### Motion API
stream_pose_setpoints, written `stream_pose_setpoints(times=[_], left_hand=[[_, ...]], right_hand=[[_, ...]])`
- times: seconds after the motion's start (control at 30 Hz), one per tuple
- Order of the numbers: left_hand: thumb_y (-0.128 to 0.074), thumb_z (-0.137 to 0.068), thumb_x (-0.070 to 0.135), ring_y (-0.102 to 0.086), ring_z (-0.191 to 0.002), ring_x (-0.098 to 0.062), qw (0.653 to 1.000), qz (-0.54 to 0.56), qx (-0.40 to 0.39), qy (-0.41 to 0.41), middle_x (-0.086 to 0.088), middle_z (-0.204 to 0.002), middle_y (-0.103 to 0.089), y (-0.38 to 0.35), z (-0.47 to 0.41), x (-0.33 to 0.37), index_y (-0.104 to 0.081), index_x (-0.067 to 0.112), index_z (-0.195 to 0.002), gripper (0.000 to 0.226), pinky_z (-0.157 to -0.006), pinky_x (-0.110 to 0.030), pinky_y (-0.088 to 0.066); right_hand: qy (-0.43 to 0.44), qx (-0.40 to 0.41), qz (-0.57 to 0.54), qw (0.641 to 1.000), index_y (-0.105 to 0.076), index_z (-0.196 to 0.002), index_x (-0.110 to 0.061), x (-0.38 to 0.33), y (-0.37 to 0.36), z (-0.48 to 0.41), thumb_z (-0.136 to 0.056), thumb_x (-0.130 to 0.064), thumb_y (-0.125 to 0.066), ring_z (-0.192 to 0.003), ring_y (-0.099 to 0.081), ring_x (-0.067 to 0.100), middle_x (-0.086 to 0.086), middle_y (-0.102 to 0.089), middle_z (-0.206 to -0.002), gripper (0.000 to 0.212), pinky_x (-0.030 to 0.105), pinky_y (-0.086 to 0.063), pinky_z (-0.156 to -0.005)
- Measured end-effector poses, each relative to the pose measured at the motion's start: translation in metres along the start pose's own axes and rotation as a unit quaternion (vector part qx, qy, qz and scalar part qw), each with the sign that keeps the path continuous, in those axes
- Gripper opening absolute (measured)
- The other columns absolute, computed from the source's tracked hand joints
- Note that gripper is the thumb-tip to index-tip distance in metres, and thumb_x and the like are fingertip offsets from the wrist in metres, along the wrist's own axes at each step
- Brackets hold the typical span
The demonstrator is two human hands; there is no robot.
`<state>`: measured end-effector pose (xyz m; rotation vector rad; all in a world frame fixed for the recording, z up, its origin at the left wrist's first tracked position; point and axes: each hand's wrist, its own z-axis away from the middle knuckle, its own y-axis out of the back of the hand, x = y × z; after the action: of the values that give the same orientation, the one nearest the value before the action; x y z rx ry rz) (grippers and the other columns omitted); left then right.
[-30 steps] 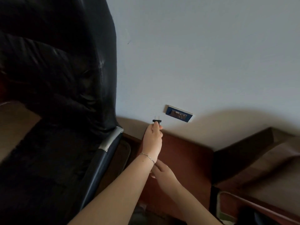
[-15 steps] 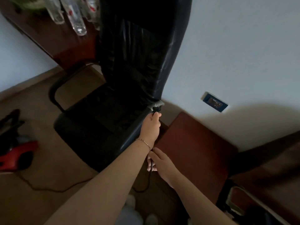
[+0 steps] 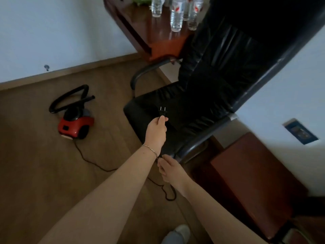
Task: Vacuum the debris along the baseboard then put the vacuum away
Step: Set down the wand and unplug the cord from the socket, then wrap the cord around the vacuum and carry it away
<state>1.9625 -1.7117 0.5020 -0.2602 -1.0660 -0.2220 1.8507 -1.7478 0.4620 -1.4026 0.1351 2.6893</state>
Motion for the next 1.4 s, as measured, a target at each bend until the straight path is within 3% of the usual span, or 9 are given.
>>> stream_pose_setpoints(times=[0.1,0.17,0.23,0.37,0.5,0.67,1.03,1.2,1.4], left_hand=[[-0.037,-0.100,0.028,-0.027,-0.037,-0.004,0.999,0.001,0.033,-0.003,0.005,-0.054,-0.032,0.072,0.001,0.008,-0.057,0.021,-0.090,0.023,-0.041,-0.020,-0.024],[-0.037,-0.100,0.028,-0.029,-0.041,-0.006,0.999,0.002,0.052,-0.013,0.005,-0.055,-0.033,0.120,0.002,0.015,-0.058,0.018,-0.093,0.024,-0.044,-0.022,-0.025],[-0.038,-0.099,0.029,-0.032,-0.047,-0.008,0.997,0.003,0.076,-0.022,0.006,-0.057,-0.037,0.171,0.005,0.020,-0.059,0.018,-0.095,0.025,-0.047,-0.023,-0.027],[-0.038,-0.100,0.030,-0.031,-0.044,-0.006,0.993,0.028,0.116,-0.023,0.007,-0.055,-0.036,0.255,0.005,0.030,-0.059,0.018,-0.097,0.024,-0.045,-0.020,-0.028],[-0.037,-0.099,0.030,-0.030,-0.043,-0.008,0.985,0.057,0.164,-0.021,0.005,-0.054,-0.035,0.310,-0.007,0.034,-0.057,0.017,-0.092,0.025,-0.044,-0.022,-0.027],[-0.036,-0.099,0.029,-0.030,-0.045,-0.009,0.980,0.064,0.190,-0.005,0.004,-0.054,-0.035,0.358,-0.036,0.039,-0.055,0.017,-0.091,0.024,-0.045,-0.022,-0.027],[-0.035,-0.100,0.029,-0.033,-0.047,-0.010,0.982,0.044,0.183,0.010,0.003,-0.056,-0.038,0.429,-0.175,0.104,-0.055,0.019,-0.089,0.025,-0.047,-0.025,-0.027],[-0.036,-0.099,0.028,-0.034,-0.048,-0.011,0.980,0.041,0.194,0.010,0.002,-0.058,-0.040,0.465,-0.222,0.126,-0.056,0.019,-0.088,0.025,-0.048,-0.025,-0.029],[-0.037,-0.100,0.029,-0.032,-0.042,-0.005,0.989,0.049,0.137,0.014,0.005,-0.053,-0.037,0.516,-0.275,0.145,-0.059,0.017,-0.097,0.026,-0.044,-0.020,-0.028]], right_hand=[[-0.001,-0.013,0.039,0.999,-0.052,-0.082,-0.025,0.000,-0.063,-0.026,-0.100,-0.029,-0.042,-0.052,-0.042,0.002,-0.006,-0.046,-0.069,0.022,0.017,-0.036,-0.052],[-0.015,-0.015,0.039,0.999,-0.056,-0.106,-0.036,-0.003,-0.107,-0.040,-0.097,-0.036,-0.047,-0.085,-0.057,0.004,-0.005,-0.059,-0.097,0.013,0.022,-0.046,-0.079],[-0.028,-0.018,0.057,0.998,-0.042,-0.139,-0.027,-0.010,-0.151,-0.052,-0.096,-0.041,-0.047,-0.112,-0.053,0.010,-0.002,-0.055,-0.122,0.045,0.029,-0.041,-0.101],[0.018,-0.041,0.149,0.988,-0.047,-0.103,-0.035,-0.028,-0.220,-0.071,-0.087,-0.055,-0.045,-0.075,-0.042,-0.004,-0.018,-0.047,-0.092,0.026,0.020,-0.033,-0.073],[0.077,-0.045,0.209,0.974,-0.052,-0.078,-0.020,-0.056,-0.262,-0.084,-0.100,-0.027,-0.041,-0.057,-0.043,0.004,-0.011,-0.048,-0.064,0.026,0.021,-0.034,-0.057],[0.087,-0.065,0.253,0.961,-0.060,-0.094,-0.003,-0.077,-0.293,-0.123,-0.101,-0.025,-0.041,-0.065,-0.047,0.008,-0.004,-0.053,-0.070,0.030,0.025,-0.035,-0.059],[0.084,-0.049,0.248,0.964,-0.056,-0.083,-0.018,-0.157,-0.340,-0.260,-0.100,-0.026,-0.041,-0.059,-0.045,0.003,-0.008,-0.051,-0.068,0.024,0.022,-0.035,-0.059],[0.080,-0.046,0.262,0.961,-0.055,-0.086,-0.014,-0.189,-0.363,-0.312,-0.100,-0.025,-0.041,-0.060,-0.044,0.005,-0.005,-0.052,-0.070,0.023,0.015,-0.032,-0.048],[0.064,-0.015,0.245,0.967,-0.056,-0.089,-0.007,-0.206,-0.404,-0.371,-0.100,-0.025,-0.043,-0.059,-0.044,0.003,-0.007,-0.052,-0.070,0.025,0.019,-0.034,-0.054]])
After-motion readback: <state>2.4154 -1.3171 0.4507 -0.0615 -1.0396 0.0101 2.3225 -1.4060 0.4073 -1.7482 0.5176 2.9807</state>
